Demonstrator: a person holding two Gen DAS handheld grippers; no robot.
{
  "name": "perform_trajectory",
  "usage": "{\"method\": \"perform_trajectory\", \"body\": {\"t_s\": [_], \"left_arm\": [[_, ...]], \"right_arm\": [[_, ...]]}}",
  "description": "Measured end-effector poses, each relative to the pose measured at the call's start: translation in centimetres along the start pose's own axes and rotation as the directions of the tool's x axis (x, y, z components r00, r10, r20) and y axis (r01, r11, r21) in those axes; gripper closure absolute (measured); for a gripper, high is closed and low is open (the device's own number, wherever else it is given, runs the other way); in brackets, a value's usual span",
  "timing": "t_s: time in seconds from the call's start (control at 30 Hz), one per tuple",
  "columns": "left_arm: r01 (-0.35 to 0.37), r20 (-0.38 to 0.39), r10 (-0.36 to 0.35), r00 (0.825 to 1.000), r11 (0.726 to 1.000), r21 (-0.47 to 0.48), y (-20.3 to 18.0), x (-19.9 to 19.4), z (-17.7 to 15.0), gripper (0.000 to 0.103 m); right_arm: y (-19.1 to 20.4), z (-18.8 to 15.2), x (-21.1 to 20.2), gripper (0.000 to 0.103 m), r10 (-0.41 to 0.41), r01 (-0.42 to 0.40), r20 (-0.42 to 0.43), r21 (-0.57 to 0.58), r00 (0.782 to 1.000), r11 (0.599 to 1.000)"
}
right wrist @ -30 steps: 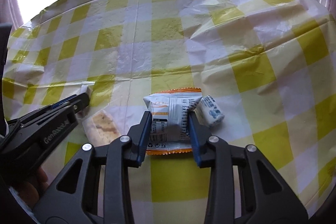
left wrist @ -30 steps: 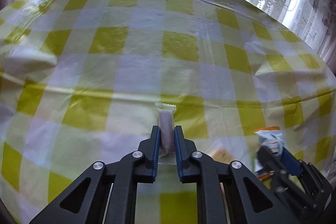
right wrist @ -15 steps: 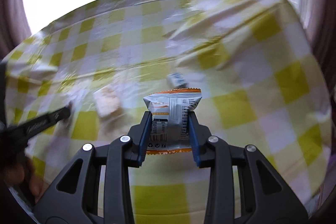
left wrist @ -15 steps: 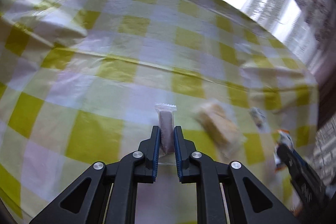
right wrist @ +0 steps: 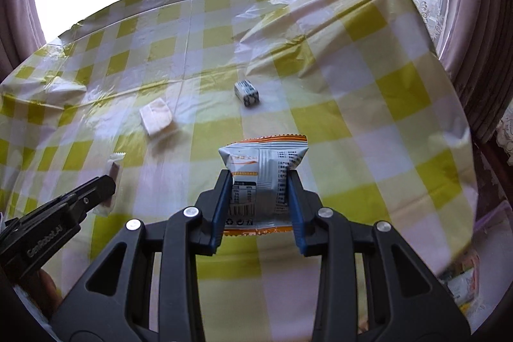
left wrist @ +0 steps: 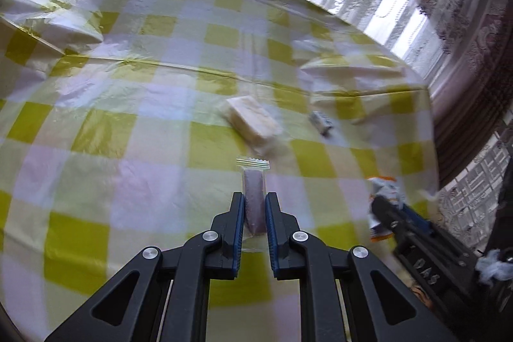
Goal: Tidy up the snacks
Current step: 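Carry the brown stick pack and white-orange bag over the white box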
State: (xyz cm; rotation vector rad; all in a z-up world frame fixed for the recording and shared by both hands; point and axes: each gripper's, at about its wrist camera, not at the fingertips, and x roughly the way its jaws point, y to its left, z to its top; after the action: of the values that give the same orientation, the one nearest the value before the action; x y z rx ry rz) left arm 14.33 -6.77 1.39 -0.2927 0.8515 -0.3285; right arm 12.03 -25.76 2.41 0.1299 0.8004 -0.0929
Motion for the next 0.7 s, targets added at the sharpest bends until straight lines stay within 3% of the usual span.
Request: {"method": "perform_trajectory", "body": {"t_s": [0.4, 0.7], "left_arm": [[0.102, -0.007, -0.102, 0.995, 0.993, 0.060, -5.5, -3.5, -3.8, 0.089], [0.186, -0.053, -0.181, 0.982, 0.977, 0.104, -10.0, -4.7, -6.2, 0.089]], "right_arm": [[-4.8, -3.2, -5.7, 0.065, -0.059, 0.059, -0.005, 0.038, 0.998, 0.998], [-9.1, -5.6, -10.0, 0.065, -0.099, 0.099, 0.002, 0.035, 0.995, 0.994]]}}
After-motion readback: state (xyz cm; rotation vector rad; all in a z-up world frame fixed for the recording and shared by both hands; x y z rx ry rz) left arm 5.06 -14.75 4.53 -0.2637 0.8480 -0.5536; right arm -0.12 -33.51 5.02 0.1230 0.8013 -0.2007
